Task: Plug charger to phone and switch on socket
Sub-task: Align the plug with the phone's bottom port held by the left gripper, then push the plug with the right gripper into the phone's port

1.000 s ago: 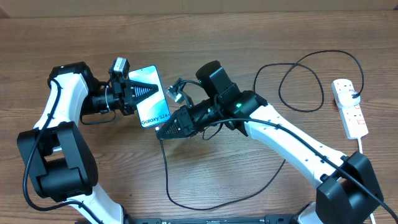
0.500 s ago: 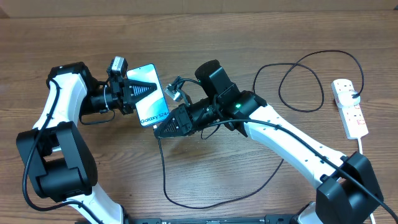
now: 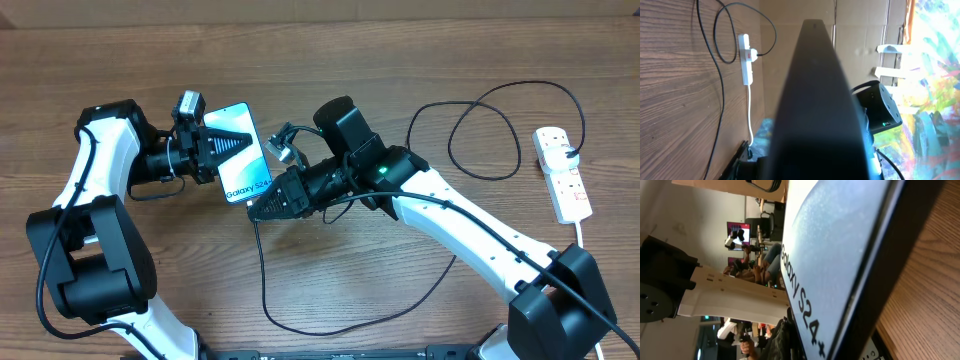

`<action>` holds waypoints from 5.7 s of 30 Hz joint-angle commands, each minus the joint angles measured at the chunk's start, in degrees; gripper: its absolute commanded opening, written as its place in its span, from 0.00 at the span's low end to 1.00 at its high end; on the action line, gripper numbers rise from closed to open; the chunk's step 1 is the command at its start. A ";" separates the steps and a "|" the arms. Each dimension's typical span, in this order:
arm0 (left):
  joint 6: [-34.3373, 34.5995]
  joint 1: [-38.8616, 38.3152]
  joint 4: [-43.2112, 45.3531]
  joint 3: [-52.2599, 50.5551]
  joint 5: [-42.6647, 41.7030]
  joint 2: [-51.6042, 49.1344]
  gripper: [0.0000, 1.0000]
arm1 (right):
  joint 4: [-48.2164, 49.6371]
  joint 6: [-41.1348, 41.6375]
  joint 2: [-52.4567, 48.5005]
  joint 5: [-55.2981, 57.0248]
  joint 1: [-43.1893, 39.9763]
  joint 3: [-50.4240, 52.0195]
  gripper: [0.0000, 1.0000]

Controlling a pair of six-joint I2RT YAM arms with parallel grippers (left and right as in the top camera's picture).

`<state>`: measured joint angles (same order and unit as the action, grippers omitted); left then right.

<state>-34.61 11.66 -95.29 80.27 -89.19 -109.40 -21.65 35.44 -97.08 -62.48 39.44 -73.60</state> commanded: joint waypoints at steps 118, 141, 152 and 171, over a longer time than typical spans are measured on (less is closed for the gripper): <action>-3.17 -0.63 -0.26 0.46 5.16 1.20 0.04 | 2.34 1.75 -0.13 3.54 -2.67 -0.61 0.04; -5.46 -4.02 -1.64 0.46 5.57 1.20 0.04 | 8.13 5.29 -1.42 5.55 -5.09 -0.61 0.04; -5.44 -6.38 -1.64 0.46 5.60 1.20 0.04 | 9.86 5.75 -1.42 7.87 -5.18 -0.61 0.04; -5.07 -6.93 -1.62 0.46 7.72 1.20 0.04 | 14.71 5.86 -1.42 0.92 -10.47 -0.61 1.00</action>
<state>-38.00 4.03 -96.64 80.60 -81.25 -109.30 -7.16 42.15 -98.32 -56.90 28.93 -72.95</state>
